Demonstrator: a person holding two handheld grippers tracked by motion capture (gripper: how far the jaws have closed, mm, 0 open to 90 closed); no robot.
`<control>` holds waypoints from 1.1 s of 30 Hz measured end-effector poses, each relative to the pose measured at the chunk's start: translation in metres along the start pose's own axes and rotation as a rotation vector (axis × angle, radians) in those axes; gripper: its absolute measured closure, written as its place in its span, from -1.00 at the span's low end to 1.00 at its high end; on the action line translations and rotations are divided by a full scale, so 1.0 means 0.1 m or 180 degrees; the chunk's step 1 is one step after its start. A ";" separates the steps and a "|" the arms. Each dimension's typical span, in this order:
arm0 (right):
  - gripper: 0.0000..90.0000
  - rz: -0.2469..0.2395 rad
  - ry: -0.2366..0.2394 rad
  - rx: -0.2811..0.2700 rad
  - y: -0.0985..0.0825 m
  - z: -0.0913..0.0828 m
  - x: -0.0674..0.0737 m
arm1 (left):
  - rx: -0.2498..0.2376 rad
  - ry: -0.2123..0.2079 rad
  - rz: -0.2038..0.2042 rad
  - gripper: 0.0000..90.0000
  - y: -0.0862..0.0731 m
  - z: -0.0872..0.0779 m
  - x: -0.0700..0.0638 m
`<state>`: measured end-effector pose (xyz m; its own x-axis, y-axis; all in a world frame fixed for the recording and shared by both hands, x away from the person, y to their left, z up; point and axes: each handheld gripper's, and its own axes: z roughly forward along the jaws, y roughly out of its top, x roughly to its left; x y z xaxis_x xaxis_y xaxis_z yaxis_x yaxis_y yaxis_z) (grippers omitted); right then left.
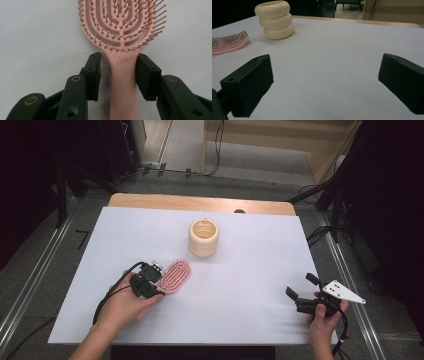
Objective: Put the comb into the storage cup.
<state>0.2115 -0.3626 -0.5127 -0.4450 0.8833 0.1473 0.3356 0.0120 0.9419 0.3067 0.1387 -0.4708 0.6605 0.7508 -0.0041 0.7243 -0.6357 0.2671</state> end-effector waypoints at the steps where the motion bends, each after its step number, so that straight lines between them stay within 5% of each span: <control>1: -1.00 -0.0012 -0.0006 -0.0004 0.00 0.00 0.00 | 0.0005 0.0021 -0.0019 0.36 0.01 0.00 -0.01; 4: -1.00 -0.0023 -0.0008 0.0013 0.00 0.01 0.00 | 0.0015 0.0057 -0.0027 0.51 0.01 0.00 0.00; 15: -1.00 -0.0034 -0.0061 0.0033 0.01 0.01 0.02 | -0.0115 0.0031 -0.0041 0.56 -0.05 -0.02 0.02; 18: -1.00 -0.0071 -0.0067 0.0031 0.01 0.01 0.03 | -0.0177 -0.0079 -0.0042 0.56 -0.06 -0.03 0.03; 33: -1.00 -0.0084 -0.0072 0.0022 0.05 -0.01 0.09 | -0.0737 -0.0202 -0.0002 0.56 -0.11 -0.17 -0.01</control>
<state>0.2081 -0.3554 -0.5065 -0.4349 0.8930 0.1155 0.3298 0.0386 0.9433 0.2947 0.1483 -0.4578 0.6765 0.7338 -0.0630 0.6648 -0.5716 0.4810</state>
